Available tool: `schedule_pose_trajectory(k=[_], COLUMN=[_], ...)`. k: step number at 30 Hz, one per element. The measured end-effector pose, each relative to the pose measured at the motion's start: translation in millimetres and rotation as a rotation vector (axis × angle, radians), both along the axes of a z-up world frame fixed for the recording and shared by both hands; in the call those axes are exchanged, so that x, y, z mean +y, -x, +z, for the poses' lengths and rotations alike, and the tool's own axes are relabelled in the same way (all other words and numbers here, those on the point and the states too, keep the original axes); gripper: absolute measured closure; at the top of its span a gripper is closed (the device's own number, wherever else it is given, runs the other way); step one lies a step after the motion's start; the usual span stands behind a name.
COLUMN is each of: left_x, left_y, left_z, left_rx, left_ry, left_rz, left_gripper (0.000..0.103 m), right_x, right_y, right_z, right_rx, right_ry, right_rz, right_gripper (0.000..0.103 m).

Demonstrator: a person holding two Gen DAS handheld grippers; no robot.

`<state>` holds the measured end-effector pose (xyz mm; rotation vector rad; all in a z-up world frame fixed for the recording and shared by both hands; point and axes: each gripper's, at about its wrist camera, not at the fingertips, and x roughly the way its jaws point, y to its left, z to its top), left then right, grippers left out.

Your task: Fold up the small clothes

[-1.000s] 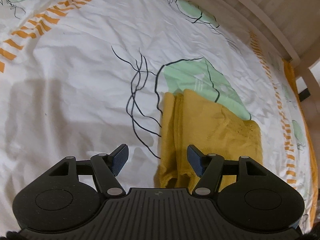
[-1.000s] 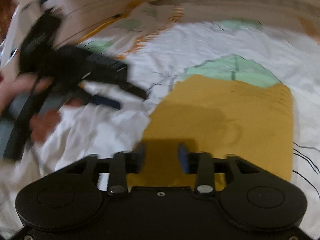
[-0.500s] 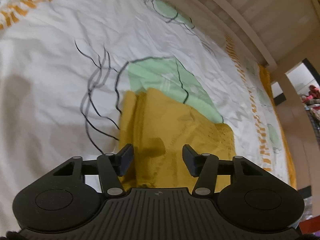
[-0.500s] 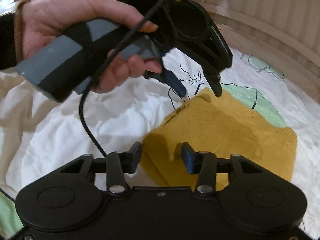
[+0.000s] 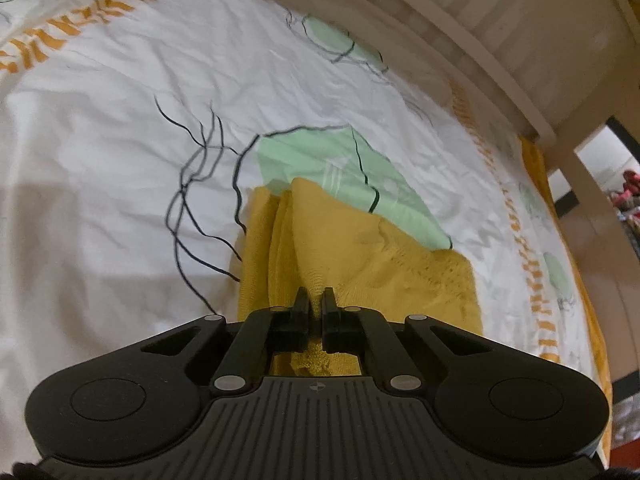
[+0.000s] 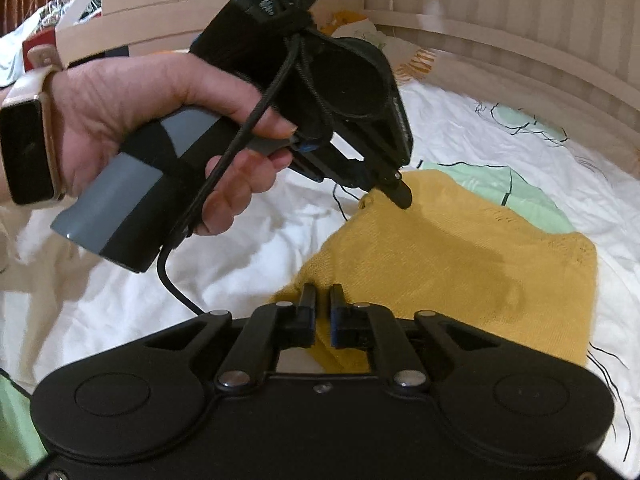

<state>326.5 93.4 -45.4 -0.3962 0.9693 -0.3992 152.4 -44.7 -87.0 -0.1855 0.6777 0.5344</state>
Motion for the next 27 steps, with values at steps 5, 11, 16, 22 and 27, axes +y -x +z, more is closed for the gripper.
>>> schedule_pose_trajectory(k=[5,11,16,22,27], left_x=[6.8,-1.3,-1.6,1.8,4.2], left_y=[4.3,-2.9,2.0,10.4,26.6], left_z=[-3.5,-25.6,-23.5,-14.5,-6.5], left_rx=[0.022,0.089,0.07,0.063,0.037], left_ry=[-0.01,-0.086,-0.108,-0.099,-0.101], left_rz=[0.01,0.011,-0.001,0.043,0.035], left_gripper=[0.098,0.096,0.089,0.069,0.061], right_x=[7.9,8.1,-4.4,-30.8,-66.0], right_y=[1.6,-6.9,-4.7,1.5,-6.4], right_z=[-6.9,-19.6,-11.8,4.4,9.2], right_rx=[0.025,0.126,0.143,0.154,0.192], right_ry=[0.029,0.005,-0.054,-0.146,-0.247], right_rz=[0.042,0.073,0.064,0.006,-0.104], right_gripper=[0.092,0.08,0.06,0.035,0.018])
